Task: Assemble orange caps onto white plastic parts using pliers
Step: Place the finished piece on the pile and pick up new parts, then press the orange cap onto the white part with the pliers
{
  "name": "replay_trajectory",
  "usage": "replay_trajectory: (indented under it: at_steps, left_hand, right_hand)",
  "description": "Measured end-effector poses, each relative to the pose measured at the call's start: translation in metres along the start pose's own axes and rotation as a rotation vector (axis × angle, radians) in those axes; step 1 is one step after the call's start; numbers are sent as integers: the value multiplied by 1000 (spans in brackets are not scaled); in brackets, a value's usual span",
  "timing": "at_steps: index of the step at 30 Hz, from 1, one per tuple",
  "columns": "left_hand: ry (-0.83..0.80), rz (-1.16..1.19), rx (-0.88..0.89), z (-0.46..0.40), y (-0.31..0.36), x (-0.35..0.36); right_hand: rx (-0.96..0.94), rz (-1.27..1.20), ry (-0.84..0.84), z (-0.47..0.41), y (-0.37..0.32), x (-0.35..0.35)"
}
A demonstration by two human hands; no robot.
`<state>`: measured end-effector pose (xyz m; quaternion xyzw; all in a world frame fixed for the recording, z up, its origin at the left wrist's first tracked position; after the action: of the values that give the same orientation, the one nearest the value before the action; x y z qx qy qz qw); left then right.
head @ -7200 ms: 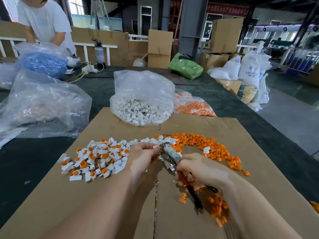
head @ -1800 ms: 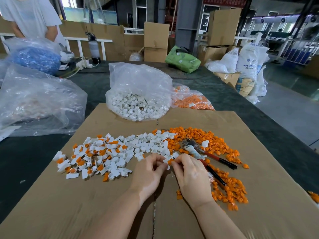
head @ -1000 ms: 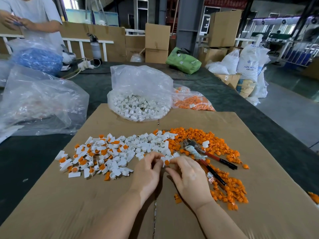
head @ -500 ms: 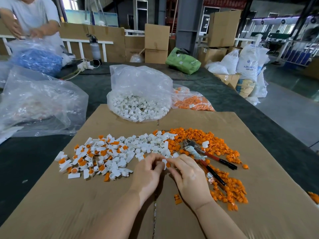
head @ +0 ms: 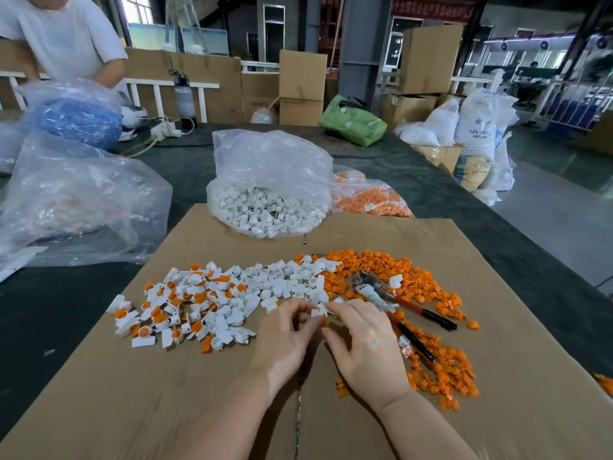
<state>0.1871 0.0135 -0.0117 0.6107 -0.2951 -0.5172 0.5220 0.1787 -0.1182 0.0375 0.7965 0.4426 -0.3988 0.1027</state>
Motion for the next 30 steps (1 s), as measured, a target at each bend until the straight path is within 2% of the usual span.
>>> replay_trajectory:
  at_steps: [2,4,5,7,10,13,17,20,24,26,30]
  left_hand:
    - [5,33,-31,-2,-2,-1]
    - [-1,55,-56,-3,-3,0]
    - [-7,65,-65,-4,-4,0]
    - [-13,81,-75,-5,-4,0]
    - [7,56,-72,-6,-2,-2]
    - [17,40,-80,-6,-2,-2]
    - [17,22,-84,-7,-1,-2]
    - [13,68,-115,-9,-1,-3]
    - [-31,351,-236,-11,-3,-4]
    - [-53,431,-261,-12,3,-4]
    - [-13,491,-285,-18,13,-10]
  right_hand:
    - [41,80,57,-3,7,-11]
    - [177,186,69,-8,24,-24]
    - [291,246,-10,-9,39,-25]
    - [535,355,-287,-1,73,-20]
    - [724,314,-604,19,104,-8]
    - [742,291,-684,22,112,-3]
    - [744,298,-635,17,110,-9]
    - [659,377,-570,5,102,-18]
    - [568,129,-485,-12,75,-16]
    - [555,-97,-505,-16,60,-9]
    - [645,-493,-606,-13,35,0]
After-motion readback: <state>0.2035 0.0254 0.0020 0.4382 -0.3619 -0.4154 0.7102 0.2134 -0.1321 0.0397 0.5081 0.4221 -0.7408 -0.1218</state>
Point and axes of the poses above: each hand's wrist, its own z-axis away from the middle knuckle, its own x-axis out of the palm, y = z × x, the point moved 9 cm from there along -z, towards the middle knuckle, and after that the axes turned 13 degrees about -x, right-handed, at the moved point
